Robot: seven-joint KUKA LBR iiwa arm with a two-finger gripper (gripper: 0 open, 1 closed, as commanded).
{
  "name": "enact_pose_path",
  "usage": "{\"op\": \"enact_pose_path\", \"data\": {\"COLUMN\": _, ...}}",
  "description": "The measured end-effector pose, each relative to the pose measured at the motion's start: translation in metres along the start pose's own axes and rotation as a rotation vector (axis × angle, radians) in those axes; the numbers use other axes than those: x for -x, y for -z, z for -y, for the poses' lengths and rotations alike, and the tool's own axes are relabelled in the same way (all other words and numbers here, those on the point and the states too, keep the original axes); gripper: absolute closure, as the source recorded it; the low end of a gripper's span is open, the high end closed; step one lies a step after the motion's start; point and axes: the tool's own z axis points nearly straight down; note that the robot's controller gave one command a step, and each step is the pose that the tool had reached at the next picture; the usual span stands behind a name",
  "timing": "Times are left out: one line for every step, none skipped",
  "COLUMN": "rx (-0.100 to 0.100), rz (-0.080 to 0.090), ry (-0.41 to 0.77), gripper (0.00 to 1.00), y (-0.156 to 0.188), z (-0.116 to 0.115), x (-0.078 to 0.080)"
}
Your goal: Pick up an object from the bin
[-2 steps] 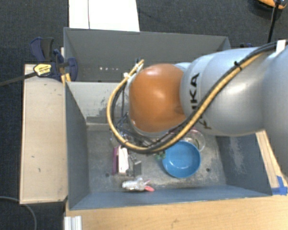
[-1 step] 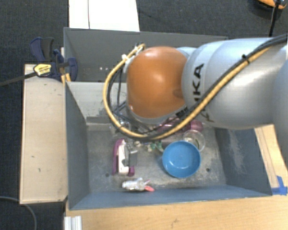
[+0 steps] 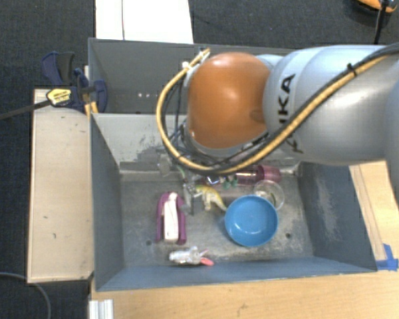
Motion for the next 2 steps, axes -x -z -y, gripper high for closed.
{"op": "enact_pose_path", "data": {"rx": 0.001, "rz": -0.017, "ry": 0.061, "gripper": 0.00, "y": -0.066, "z": 0.024, "x": 0.004}}
{"op": "enact_pose_path", "data": {"rx": 0.002, "rz": -0.014, "ry": 0.240, "gripper": 0.00, "y": -0.098, "z": 0.020, "x": 0.007}}
